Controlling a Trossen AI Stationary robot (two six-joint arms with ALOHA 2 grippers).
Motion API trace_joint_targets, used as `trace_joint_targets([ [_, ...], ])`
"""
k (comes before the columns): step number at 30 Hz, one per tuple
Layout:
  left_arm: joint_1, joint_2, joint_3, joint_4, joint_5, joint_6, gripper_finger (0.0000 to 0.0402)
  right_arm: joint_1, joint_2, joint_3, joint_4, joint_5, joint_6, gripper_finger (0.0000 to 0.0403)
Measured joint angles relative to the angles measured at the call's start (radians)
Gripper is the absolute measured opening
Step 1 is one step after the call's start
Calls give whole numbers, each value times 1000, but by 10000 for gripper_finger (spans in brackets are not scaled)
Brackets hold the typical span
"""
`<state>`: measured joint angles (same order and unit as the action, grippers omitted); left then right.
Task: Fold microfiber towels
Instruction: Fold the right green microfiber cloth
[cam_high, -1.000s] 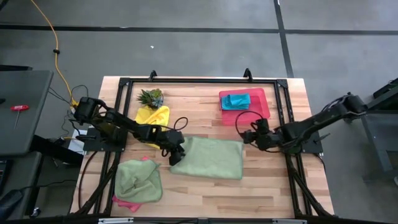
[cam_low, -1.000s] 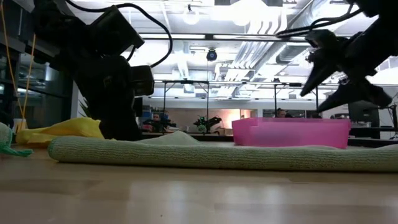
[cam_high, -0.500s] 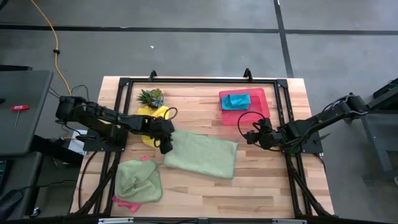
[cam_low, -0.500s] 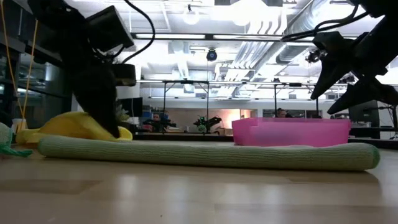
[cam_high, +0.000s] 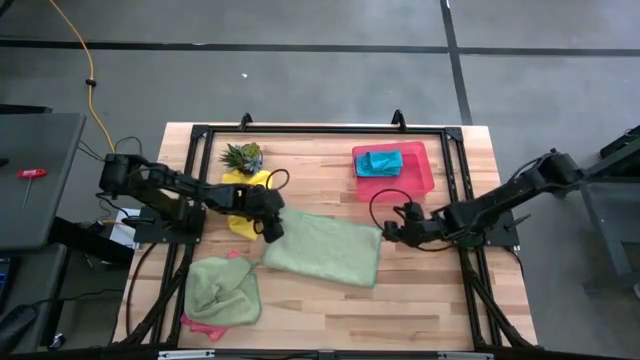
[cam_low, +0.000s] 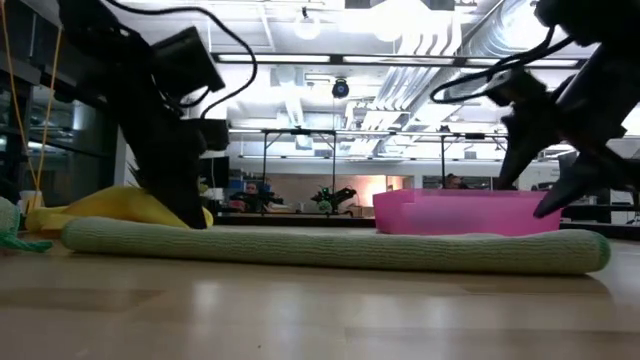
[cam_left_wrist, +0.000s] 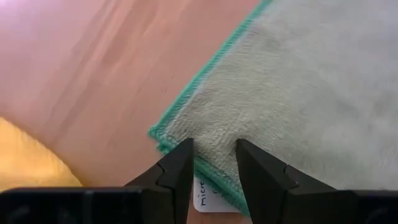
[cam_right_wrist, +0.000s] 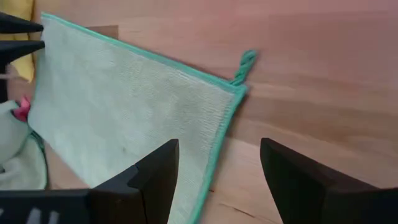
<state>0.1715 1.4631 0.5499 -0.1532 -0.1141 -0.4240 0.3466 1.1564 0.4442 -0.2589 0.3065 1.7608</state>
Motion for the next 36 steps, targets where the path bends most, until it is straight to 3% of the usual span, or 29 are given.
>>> trace_joint_targets([
  [4, 55, -11, 1, -13, 74, -86, 113, 0, 93, 0, 69, 4, 69, 217],
  [16, 182, -27, 1, -100, 106, -97, 113, 1, 293, 1, 331, 36, 129, 217],
  [36, 255, -27, 1, -79, 257, -238, 114, 1, 293, 2, 332, 55, 146, 217],
])
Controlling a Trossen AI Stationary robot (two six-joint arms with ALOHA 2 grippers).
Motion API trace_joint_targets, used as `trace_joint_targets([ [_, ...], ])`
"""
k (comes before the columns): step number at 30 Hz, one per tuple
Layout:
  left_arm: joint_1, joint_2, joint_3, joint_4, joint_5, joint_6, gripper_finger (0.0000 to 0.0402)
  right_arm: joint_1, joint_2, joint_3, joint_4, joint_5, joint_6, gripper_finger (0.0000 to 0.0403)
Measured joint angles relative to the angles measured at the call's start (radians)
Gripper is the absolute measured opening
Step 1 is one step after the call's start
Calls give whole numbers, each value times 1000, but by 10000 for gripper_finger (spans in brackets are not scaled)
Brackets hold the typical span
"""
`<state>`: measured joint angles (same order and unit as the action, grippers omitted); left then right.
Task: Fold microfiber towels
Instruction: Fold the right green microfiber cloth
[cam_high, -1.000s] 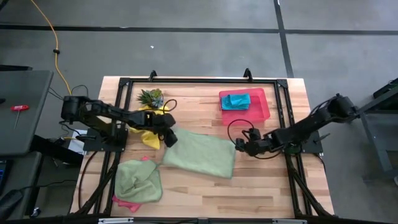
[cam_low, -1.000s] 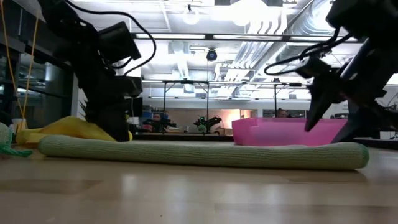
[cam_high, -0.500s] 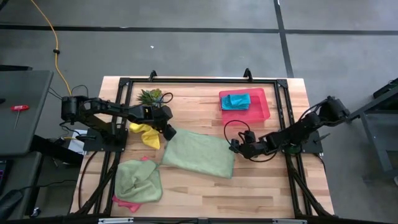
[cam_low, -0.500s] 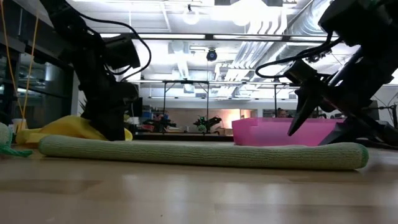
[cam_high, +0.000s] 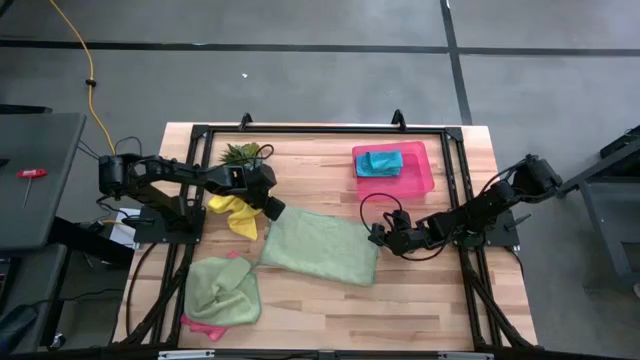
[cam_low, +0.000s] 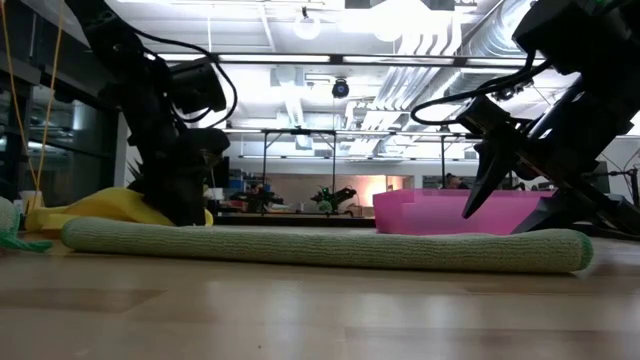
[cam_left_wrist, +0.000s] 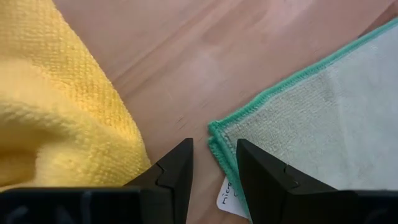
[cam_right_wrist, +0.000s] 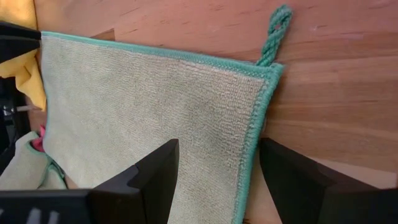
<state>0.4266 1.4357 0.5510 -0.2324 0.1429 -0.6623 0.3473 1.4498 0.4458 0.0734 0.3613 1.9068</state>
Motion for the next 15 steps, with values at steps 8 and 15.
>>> trace_joint_targets([
  [8, -10, 0, 0, 8, 2, -5, 156, 0, 0, 0, -1, 1, -3, 217],
  [15, -35, 0, 0, 49, -3, -17, 188, 0, 0, 0, -1, 1, -22, 217],
])
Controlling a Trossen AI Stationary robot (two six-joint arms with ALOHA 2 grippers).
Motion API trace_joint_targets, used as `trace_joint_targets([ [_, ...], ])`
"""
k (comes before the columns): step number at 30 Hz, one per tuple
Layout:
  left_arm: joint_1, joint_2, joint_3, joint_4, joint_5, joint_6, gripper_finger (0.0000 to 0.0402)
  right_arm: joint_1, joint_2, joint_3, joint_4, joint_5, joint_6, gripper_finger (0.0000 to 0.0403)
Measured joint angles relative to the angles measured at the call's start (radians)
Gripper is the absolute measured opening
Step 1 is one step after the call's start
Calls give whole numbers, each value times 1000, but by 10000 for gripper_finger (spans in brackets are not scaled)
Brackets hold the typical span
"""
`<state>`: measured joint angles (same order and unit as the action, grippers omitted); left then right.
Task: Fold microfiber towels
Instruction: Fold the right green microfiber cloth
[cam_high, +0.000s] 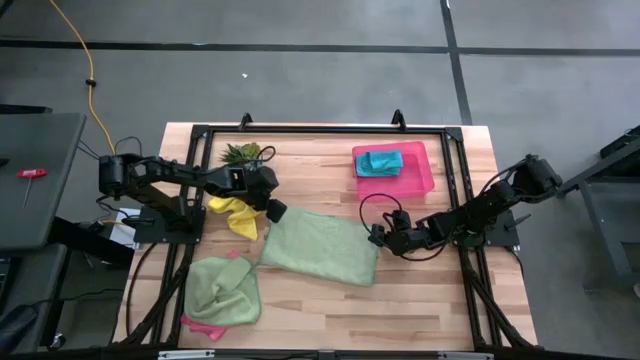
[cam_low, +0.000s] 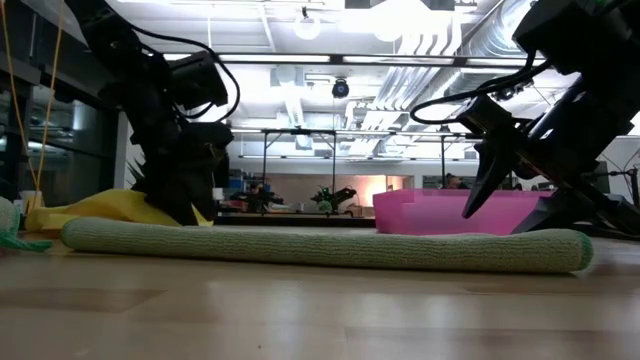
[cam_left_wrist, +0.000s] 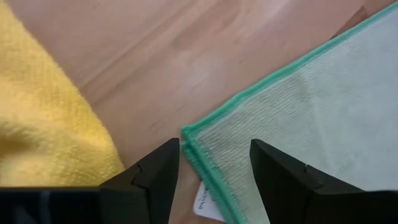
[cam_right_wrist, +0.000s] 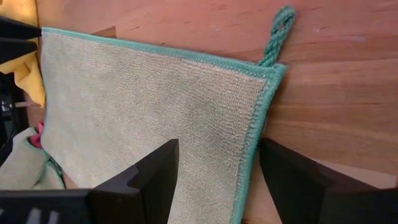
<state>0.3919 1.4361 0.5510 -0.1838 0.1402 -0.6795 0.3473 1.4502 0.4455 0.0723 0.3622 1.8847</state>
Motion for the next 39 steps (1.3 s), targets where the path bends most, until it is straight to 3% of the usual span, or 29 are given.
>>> trace_joint_targets([
  [16, -15, 52, 4, 13, -15, -42, 177, 0, 0, -2, 8, -9, 2, 217],
  [20, -15, 54, 3, 0, -28, -39, 135, -2, 0, -2, 8, -12, 40, 217],
  [27, -16, 56, 1, -5, -43, -26, 11, -17, 4, -1, -16, -6, 79, 217],
  [39, -19, 56, 1, -4, -48, -25, 4, -125, 4, 0, -39, -12, 31, 217],
])
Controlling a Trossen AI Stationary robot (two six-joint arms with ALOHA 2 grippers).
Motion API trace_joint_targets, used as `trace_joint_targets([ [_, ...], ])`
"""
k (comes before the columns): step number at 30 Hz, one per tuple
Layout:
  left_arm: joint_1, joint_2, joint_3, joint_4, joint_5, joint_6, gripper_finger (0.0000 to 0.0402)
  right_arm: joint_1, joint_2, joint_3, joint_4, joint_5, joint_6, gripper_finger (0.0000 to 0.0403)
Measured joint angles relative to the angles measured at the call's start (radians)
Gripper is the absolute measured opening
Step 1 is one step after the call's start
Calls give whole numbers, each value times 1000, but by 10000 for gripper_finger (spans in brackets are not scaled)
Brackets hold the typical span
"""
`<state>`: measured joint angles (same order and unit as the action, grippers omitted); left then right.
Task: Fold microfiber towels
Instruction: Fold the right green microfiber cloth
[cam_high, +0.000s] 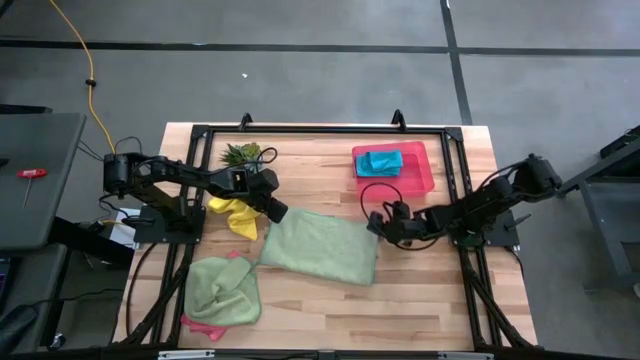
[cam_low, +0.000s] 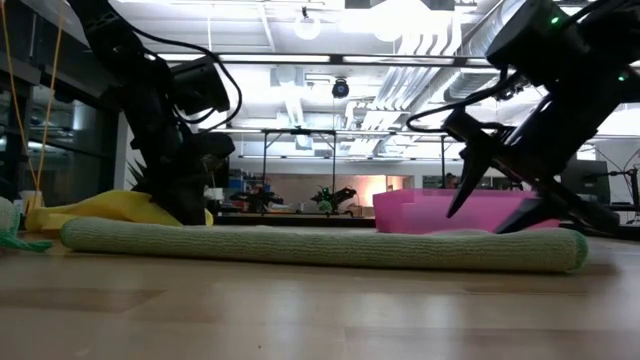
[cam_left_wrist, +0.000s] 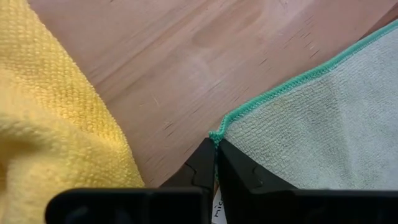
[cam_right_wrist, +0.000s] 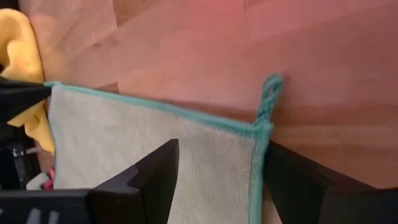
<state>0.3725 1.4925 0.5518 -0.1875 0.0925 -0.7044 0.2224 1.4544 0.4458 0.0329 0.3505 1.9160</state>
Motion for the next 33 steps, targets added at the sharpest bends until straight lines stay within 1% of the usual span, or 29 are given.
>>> trace_joint_targets([
  [6, 0, 0, 0, 1, -5, 0, 1, -22, 0, -1, 10, -43, -76, 215],
  [9, -1, 0, 0, 1, -10, -3, 1, -22, 0, -1, 7, -46, -83, 195],
  [11, -1, 0, 0, 3, -11, -14, 1, -22, 5, -1, -5, -43, -64, 170],
  [14, -1, 0, 0, 3, -12, -26, 1, -21, 18, -1, -15, -35, -34, 120],
  [19, -2, 0, 0, 2, -12, -27, 0, -19, 37, -2, -15, -15, -76, 25],
  [20, -2, 0, 0, 2, -8, -33, 0, -19, 35, -2, -17, -5, -98, 13],
  [22, -2, 0, -1, 9, -4, -52, 0, -21, 17, -1, -46, 19, -123, 9],
  [24, -2, 0, -1, 33, 0, -70, 0, -28, -12, -2, -112, 37, -141, 7],
  [29, -11, 4, 23, 95, 6, -104, 0, -29, -99, -4, -274, 33, -194, 3],
  [33, -24, 3, 66, 109, -38, -105, 0, -33, -172, -4, -372, 31, -220, 2],
])
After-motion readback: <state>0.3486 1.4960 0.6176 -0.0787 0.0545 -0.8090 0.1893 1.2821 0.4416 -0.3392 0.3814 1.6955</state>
